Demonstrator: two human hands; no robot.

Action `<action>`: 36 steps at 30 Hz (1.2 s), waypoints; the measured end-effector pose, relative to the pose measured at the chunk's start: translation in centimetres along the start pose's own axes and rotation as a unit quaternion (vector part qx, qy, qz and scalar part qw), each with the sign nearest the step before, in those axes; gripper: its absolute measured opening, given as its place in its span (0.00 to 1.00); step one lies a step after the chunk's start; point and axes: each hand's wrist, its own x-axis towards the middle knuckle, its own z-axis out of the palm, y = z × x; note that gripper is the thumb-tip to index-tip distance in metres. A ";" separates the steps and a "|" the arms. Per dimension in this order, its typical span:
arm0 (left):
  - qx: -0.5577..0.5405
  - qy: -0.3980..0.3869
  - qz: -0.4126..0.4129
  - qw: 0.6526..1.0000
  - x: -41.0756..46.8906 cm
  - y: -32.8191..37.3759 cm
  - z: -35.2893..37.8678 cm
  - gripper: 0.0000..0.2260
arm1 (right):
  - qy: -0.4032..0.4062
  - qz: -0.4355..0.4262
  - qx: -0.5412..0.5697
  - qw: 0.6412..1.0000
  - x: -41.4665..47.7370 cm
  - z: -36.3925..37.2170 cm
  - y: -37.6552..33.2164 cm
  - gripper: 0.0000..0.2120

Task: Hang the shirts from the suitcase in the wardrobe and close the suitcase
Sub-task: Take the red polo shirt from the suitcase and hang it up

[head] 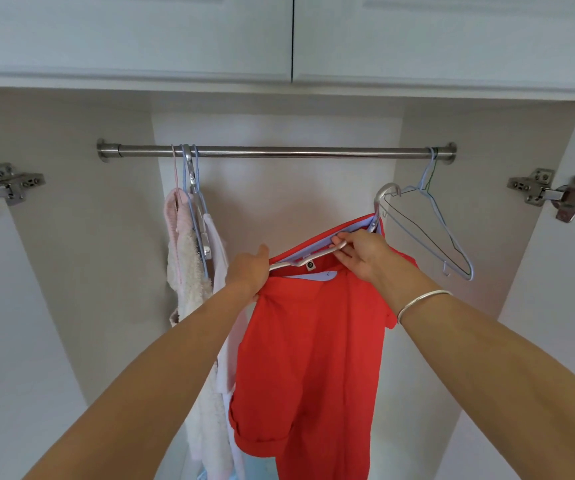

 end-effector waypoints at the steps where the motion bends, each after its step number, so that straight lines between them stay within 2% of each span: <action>1: 0.061 0.009 0.017 0.998 0.2 -0.3 -0.2 0.17 | -0.009 -0.005 -0.021 1.000 -0.1 0.1 0.1 0.08; 4: 0.195 0.010 0.039 0.980 0.3 -1.0 -0.2 0.16 | -0.044 -0.037 -0.117 0.991 -0.7 0.4 0.7 0.09; 7: 0.208 0.014 0.065 0.976 -0.1 0.2 -0.1 0.18 | -0.074 -0.062 -0.250 0.963 -1.4 1.3 1.3 0.04; 9: 0.122 0.000 0.055 0.991 -0.2 1.5 -0.1 0.19 | -0.088 -0.054 -0.276 0.956 -1.8 1.7 1.4 0.03; 11: -0.037 -0.026 0.034 0.998 -0.8 3.1 -0.5 0.17 | -0.102 -0.040 -0.260 0.959 -2.0 1.7 1.4 0.04; 13: -0.189 -0.101 0.003 0.977 -1.4 4.3 -0.9 0.13 | -0.107 -0.043 -0.241 0.964 -2.1 1.6 1.6 0.06; 14: -0.201 -0.151 0.007 0.968 -2.0 4.7 -1.1 0.11 | -0.104 -0.051 -0.237 0.965 -2.2 1.6 1.8 0.06; 16: -0.136 -0.208 0.021 0.968 -2.5 5.0 -1.3 0.06 | -0.084 -0.070 -0.241 0.964 -2.5 1.6 2.0 0.07; 17: -0.082 -0.220 0.031 0.972 -2.5 4.8 -1.4 0.09 | -0.071 -0.079 -0.240 0.965 -2.6 1.5 2.0 0.07; 19: 0.035 -0.212 0.062 0.975 -2.1 4.1 -1.5 0.27 | -0.057 -0.091 -0.219 0.970 -2.6 1.5 1.9 0.06; 20: 0.075 -0.206 0.079 0.972 -2.1 3.9 -1.5 0.28 | -0.061 -0.090 -0.201 0.973 -2.8 1.5 1.8 0.05; 22: 0.114 -0.189 0.122 0.968 -1.9 3.4 -1.4 0.19 | -0.079 -0.069 -0.178 0.978 -3.3 1.6 1.3 0.02; 24: 0.106 -0.167 0.145 0.970 -1.5 3.1 -1.4 0.15 | -0.084 -0.058 -0.218 0.971 -3.8 1.4 0.7 0.06; 27: 0.065 -0.144 0.128 0.979 -0.9 2.5 -1.9 0.19 | 0.026 -0.145 -0.323 0.935 -2.9 0.2 -0.6 0.17; 30: 0.021 -0.128 0.090 0.987 -0.9 2.1 -3.0 0.25 | 0.147 -0.218 -0.361 0.895 -1.8 -2.4 -1.8 0.14; 31: 0.005 -0.119 0.083 0.989 -0.9 2.1 -3.4 0.29 | 0.149 -0.218 -0.400 0.878 -1.5 -3.5 -1.9 0.13; 33: -0.005 -0.109 0.077 0.991 -0.6 2.1 -4.1 0.32 | 0.090 -0.197 -0.490 0.844 -0.4 -5.4 -1.6 0.15; 36: 0.006 -0.092 0.079 0.993 -0.2 2.5 -5.1 0.23 | 0.015 -0.143 -0.615 0.776 -0.8 -6.3 -1.3 0.14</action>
